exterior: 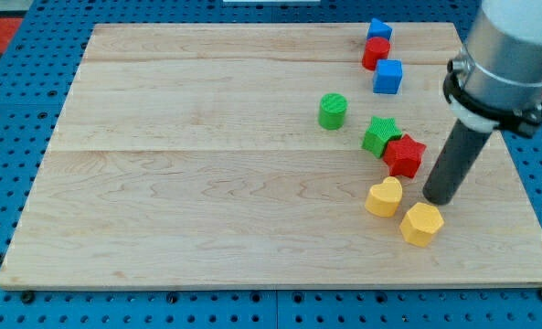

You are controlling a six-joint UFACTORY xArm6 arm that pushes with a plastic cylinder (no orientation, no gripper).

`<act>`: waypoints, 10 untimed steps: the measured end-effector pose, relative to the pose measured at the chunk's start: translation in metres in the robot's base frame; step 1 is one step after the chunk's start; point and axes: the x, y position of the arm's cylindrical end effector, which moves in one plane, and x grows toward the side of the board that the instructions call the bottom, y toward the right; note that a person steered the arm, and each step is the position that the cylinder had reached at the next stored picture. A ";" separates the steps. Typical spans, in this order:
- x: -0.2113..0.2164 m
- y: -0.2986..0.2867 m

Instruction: Slightly push the stars towards the cube

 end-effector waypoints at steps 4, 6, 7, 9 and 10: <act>-0.062 -0.039; -0.076 -0.039; -0.075 -0.039; -0.066 -0.039; -0.058 -0.028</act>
